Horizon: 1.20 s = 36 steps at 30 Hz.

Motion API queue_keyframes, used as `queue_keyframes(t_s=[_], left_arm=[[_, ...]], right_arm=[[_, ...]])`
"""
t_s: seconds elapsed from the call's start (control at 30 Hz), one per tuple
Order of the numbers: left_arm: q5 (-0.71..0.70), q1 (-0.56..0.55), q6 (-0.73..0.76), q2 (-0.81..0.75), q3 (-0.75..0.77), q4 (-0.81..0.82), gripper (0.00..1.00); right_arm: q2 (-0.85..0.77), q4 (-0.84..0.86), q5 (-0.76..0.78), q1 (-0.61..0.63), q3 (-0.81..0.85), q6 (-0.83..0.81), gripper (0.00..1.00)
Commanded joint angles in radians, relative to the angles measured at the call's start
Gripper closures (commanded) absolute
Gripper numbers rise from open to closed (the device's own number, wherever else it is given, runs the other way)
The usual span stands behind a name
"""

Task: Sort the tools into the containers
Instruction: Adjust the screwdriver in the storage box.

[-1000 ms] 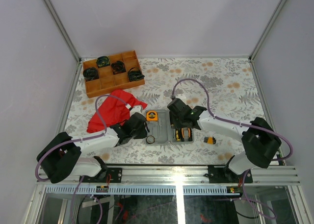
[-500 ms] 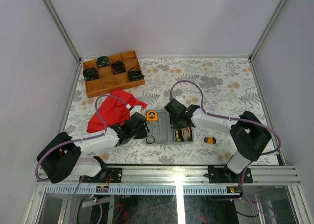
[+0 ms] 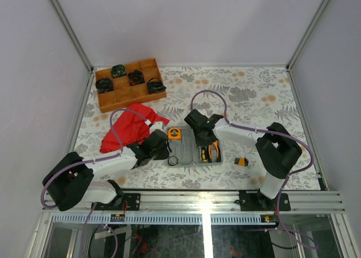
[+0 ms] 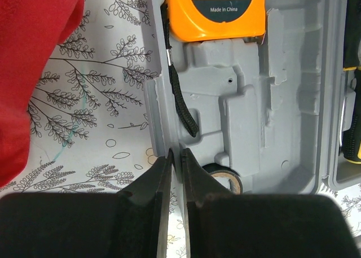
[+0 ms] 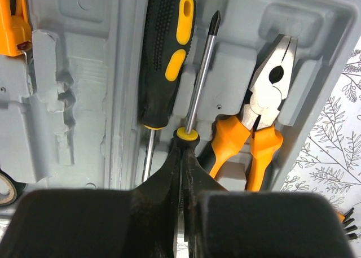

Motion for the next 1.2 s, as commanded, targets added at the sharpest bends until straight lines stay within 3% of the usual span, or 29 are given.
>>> queue_keyframes(t_s=[0.0,0.47,0.87,1.0,1.17], left_arm=[[0.051,-0.011,0.030,0.034,0.017,0.050,1.00],[0.106,-0.019,0.023,0.104,0.035,0.106,1.00],[0.124,-0.031,-0.003,0.156,0.086,0.182,1.00],[0.118,-0.030,-0.005,0.160,0.079,0.201,1.00],[0.085,-0.029,0.004,0.137,0.067,0.178,1.00]], right_arm=[[0.230,0.129,-0.194,-0.007,-0.090,0.010,1.00],[0.594,0.428,-0.432,0.011,-0.238,0.090,1.00],[0.892,0.553,-0.523,0.115,-0.199,0.169,1.00],[0.858,0.566,-0.514,0.125,-0.248,0.169,1.00],[0.632,0.503,-0.442,0.123,-0.352,0.156,1.00]])
